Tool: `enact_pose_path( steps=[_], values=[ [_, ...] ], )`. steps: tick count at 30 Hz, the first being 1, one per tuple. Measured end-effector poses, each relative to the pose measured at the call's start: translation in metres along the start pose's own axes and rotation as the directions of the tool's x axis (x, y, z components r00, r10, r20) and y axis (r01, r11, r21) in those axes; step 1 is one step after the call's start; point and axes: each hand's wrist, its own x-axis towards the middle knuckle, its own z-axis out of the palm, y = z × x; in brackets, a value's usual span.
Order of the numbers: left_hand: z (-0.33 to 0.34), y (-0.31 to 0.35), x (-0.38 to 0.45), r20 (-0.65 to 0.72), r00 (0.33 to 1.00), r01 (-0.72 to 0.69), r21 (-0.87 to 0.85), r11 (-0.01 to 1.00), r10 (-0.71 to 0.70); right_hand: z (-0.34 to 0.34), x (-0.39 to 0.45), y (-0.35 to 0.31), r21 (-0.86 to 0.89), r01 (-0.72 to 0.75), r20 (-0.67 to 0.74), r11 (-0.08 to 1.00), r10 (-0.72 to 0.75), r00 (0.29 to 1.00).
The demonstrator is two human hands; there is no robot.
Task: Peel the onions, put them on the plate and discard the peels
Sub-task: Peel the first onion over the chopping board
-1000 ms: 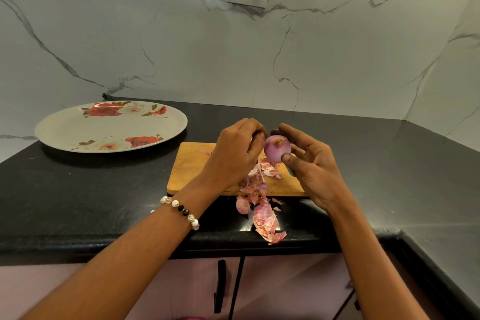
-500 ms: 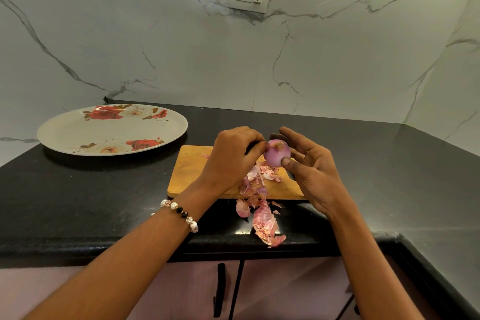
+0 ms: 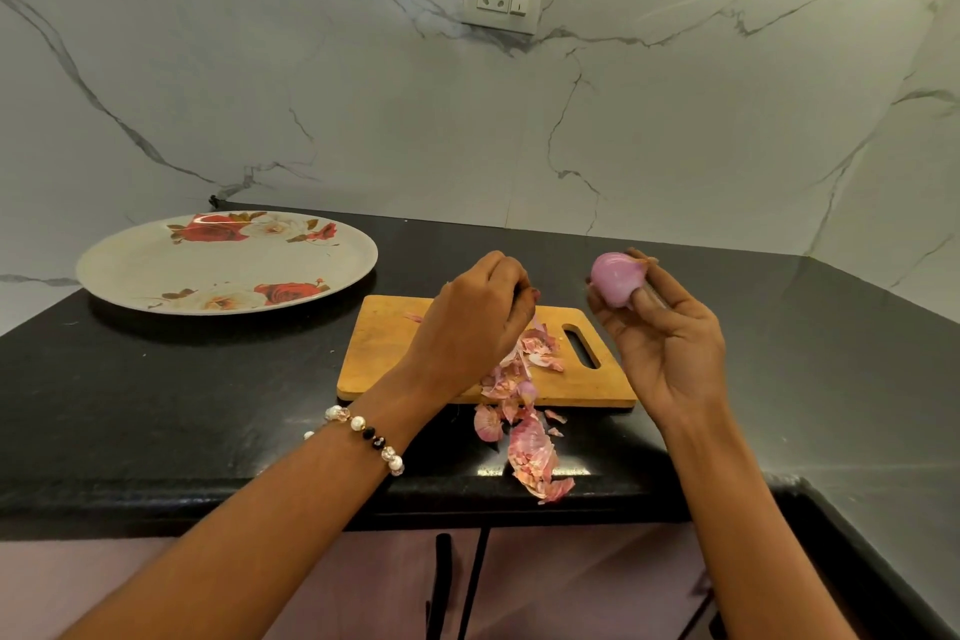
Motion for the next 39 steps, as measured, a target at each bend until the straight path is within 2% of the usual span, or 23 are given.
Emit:
enact_pose_path(
  steps=[2,7,13,18,23,31,39],
  values=[
    [-0.001,-0.001,-0.001,0.015,1.0,-0.012,-0.006,1.0,0.012,-0.003,0.002,0.0,0.027,0.004,-0.031,1.0,-0.003,1.0],
    [-0.002,0.0,-0.001,0.05,0.997,-0.054,-0.007,0.999,0.054,0.002,-0.001,0.007,-0.284,-0.016,0.096,0.959,0.045,0.994],
    [-0.005,0.001,-0.001,0.041,0.999,-0.035,-0.024,0.999,0.036,0.004,-0.007,0.008,-0.451,-0.001,0.16,0.892,0.083,0.984],
    [-0.004,0.002,0.0,0.015,1.0,0.001,-0.066,0.998,0.0,0.003,-0.008,0.01,-0.495,0.01,0.202,0.869,0.104,0.974],
    [-0.003,0.001,0.0,0.069,0.995,-0.057,-0.108,0.992,0.065,0.003,-0.008,0.013,-0.544,0.02,0.248,0.839,0.138,0.959],
    [-0.003,-0.002,-0.001,0.069,0.994,-0.071,-0.115,0.991,0.079,0.004,-0.011,0.014,-0.652,0.091,0.302,0.753,0.147,0.942],
    [-0.003,0.001,-0.002,0.082,0.987,-0.142,-0.005,0.99,0.142,0.001,-0.009,0.016,-0.672,0.141,0.339,0.727,0.133,0.931]
  ],
)
